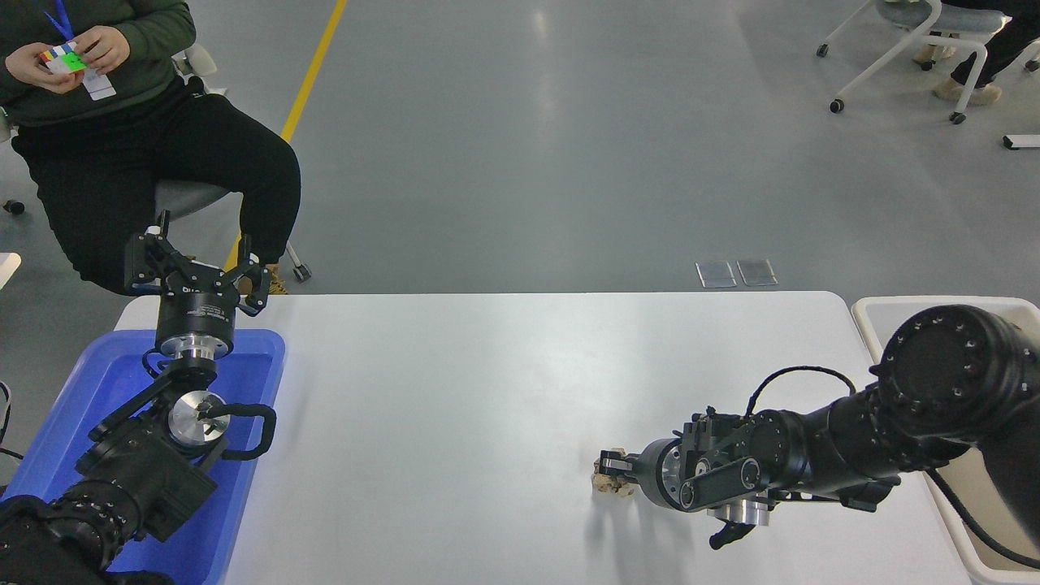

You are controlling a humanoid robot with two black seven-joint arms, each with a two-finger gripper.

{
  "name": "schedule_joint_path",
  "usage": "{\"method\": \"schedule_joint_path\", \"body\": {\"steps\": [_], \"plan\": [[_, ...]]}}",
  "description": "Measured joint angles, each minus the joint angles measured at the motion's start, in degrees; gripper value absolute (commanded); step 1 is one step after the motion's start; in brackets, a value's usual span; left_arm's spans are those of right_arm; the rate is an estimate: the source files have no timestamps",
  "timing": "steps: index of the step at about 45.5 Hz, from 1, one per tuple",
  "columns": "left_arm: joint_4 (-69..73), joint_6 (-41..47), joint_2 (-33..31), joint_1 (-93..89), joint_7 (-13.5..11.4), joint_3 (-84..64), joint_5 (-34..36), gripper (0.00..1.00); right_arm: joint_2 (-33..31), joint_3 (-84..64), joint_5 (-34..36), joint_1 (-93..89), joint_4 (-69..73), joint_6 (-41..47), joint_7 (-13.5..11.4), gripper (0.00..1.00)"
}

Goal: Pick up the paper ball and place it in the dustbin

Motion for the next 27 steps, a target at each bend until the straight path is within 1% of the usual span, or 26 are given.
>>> {"method": "schedule_joint_path", "body": {"steps": [13, 20, 27], "plan": [[0.00, 0.00, 0.00, 0.00, 0.00, 0.02, 0.01, 0.99, -0.67, 0.03, 0.09, 9.41, 9.44, 0.57, 0.08, 0.00], [0.00, 0.00, 0.00, 0.00, 0.00, 0.02, 0.00, 0.99, -5.02, -0.45, 0.00, 18.76, 16.57, 2.39, 0.06, 0.00], [0.00, 0.00, 0.00, 0.00, 0.00, 0.02, 0.00, 0.99, -10.78, -2.60, -0.05, 30.38, 22.45, 6.90, 0.03, 0.00]]}}
